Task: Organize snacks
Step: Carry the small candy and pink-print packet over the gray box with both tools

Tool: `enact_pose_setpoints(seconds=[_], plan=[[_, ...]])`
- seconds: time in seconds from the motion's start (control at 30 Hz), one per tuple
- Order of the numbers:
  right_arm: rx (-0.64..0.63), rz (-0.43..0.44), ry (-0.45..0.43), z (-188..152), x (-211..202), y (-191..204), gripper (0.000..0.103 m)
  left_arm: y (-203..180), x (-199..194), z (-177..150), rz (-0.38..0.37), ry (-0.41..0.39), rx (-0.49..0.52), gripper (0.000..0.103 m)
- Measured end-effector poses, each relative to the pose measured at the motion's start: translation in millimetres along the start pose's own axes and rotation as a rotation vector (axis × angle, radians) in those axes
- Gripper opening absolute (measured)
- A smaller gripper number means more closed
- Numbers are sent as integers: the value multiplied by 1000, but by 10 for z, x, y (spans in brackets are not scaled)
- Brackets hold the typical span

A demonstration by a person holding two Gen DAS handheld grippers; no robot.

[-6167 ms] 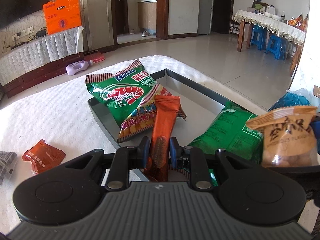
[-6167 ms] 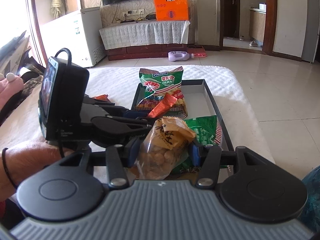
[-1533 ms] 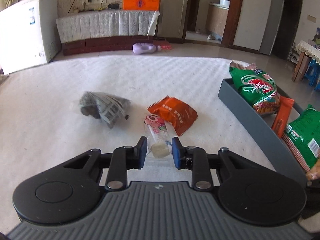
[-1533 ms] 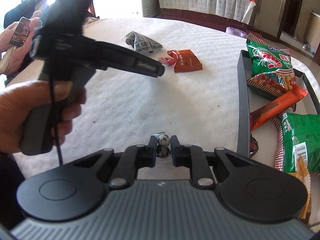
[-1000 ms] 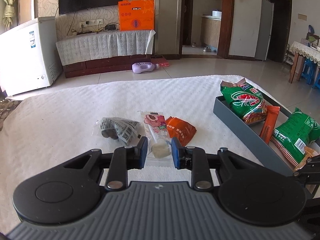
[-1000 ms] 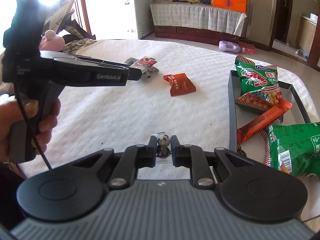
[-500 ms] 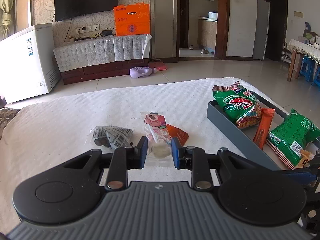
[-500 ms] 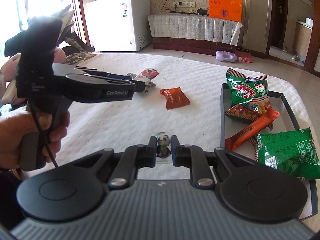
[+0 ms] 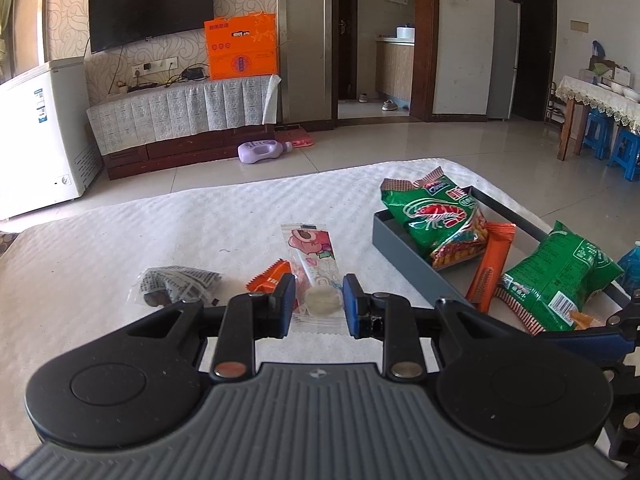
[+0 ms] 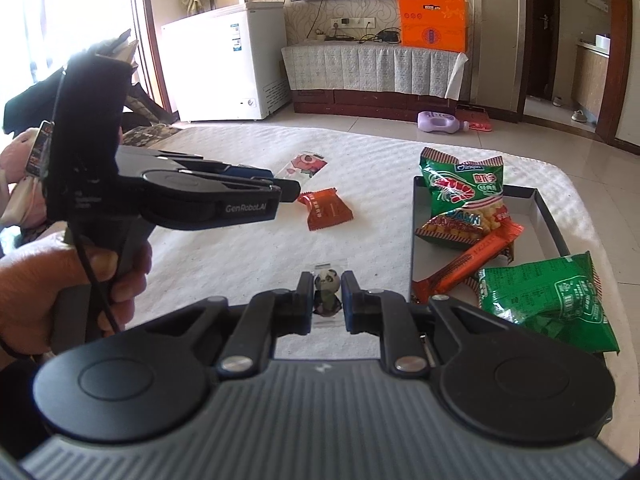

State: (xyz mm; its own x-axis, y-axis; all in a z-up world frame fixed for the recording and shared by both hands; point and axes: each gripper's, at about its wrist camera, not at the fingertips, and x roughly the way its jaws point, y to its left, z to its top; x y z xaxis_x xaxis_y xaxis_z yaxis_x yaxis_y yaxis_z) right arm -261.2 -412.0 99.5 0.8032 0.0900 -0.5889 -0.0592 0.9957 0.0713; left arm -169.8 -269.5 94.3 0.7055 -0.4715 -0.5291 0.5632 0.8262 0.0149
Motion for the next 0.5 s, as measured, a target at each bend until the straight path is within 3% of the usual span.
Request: enact_pose_setpoints(seconds=[0.5], plan=[[44, -47, -24, -70, -189, -278, 18, -420, 82, 100, -68, -14, 11, 30]])
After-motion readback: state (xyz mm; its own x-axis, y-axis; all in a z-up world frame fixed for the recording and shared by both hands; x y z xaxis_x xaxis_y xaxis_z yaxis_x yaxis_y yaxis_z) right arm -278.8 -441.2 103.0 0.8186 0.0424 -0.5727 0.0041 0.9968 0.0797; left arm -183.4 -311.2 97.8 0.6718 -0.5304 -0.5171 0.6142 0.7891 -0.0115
